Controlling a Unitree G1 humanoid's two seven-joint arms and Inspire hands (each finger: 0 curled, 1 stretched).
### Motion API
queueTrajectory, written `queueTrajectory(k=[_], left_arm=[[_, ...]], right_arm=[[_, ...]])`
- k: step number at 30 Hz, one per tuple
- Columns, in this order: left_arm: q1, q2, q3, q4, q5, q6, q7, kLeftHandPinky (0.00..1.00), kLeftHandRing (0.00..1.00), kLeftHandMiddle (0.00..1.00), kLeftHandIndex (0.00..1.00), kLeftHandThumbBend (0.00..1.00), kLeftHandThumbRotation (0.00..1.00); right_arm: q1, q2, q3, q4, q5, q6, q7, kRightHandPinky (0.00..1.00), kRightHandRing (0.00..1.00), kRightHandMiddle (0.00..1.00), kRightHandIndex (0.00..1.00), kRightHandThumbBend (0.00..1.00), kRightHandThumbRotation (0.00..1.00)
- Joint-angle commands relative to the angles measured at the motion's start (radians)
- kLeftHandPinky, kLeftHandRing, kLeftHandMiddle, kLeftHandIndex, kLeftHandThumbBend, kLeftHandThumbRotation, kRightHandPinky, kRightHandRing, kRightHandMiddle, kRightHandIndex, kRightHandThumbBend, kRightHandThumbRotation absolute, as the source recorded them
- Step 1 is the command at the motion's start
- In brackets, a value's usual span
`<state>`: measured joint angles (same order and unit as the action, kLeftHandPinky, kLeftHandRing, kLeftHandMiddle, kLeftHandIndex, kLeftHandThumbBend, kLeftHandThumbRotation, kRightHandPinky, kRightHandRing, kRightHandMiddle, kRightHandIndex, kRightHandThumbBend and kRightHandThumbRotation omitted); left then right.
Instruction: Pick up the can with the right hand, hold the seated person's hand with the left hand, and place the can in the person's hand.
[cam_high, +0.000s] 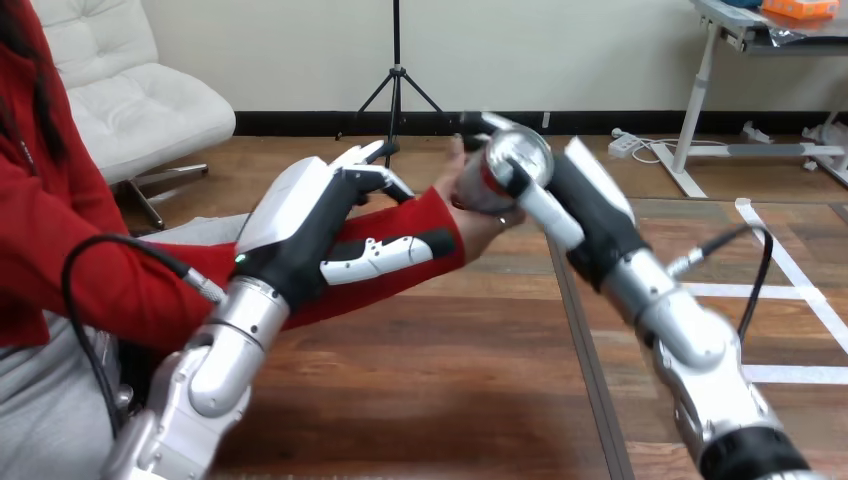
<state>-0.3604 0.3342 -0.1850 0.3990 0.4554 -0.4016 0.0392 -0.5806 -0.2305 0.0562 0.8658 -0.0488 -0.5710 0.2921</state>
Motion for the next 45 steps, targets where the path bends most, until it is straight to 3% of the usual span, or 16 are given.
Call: queueTrajectory(k=[1, 11, 19, 30, 45], left_arm=[[-0.011, -0.027, 0.017, -0.013, -0.030, -0.061, 0.048, 0.71, 0.90, 0.90, 0.91, 1.00, 0.99], [0.036, -0.010, 0.046, 0.060, -0.071, -0.106, 0.077, 0.74, 0.90, 0.92, 0.94, 1.00, 1.00], [0.049, 0.013, 0.057, 0.146, -0.082, -0.140, 0.094, 0.76, 0.92, 0.94, 0.98, 0.99, 1.00], [0.054, 0.032, 0.066, 0.255, -0.087, -0.147, 0.095, 0.80, 0.94, 0.94, 1.00, 0.97, 1.00], [0.047, 0.045, 0.050, 0.320, -0.075, -0.132, 0.091, 0.80, 0.96, 0.96, 0.98, 0.97, 1.00]], right_arm=[[0.021, 0.000, -0.026, -0.046, 0.022, -0.017, 0.000, 0.79, 0.89, 0.91, 0.92, 1.00, 1.00], [0.093, -0.006, -0.043, -0.061, 0.041, -0.041, 0.002, 0.90, 0.96, 0.94, 0.94, 1.00, 1.00], [0.136, 0.003, -0.063, -0.058, 0.082, -0.025, 0.026, 0.94, 0.98, 0.95, 0.93, 1.00, 1.00], [0.177, 0.023, -0.090, -0.035, 0.160, 0.005, 0.091, 0.93, 0.95, 0.94, 0.93, 1.00, 1.00], [0.195, 0.030, -0.105, 0.003, 0.176, -0.024, 0.127, 0.88, 0.92, 0.92, 0.92, 1.00, 1.00]])
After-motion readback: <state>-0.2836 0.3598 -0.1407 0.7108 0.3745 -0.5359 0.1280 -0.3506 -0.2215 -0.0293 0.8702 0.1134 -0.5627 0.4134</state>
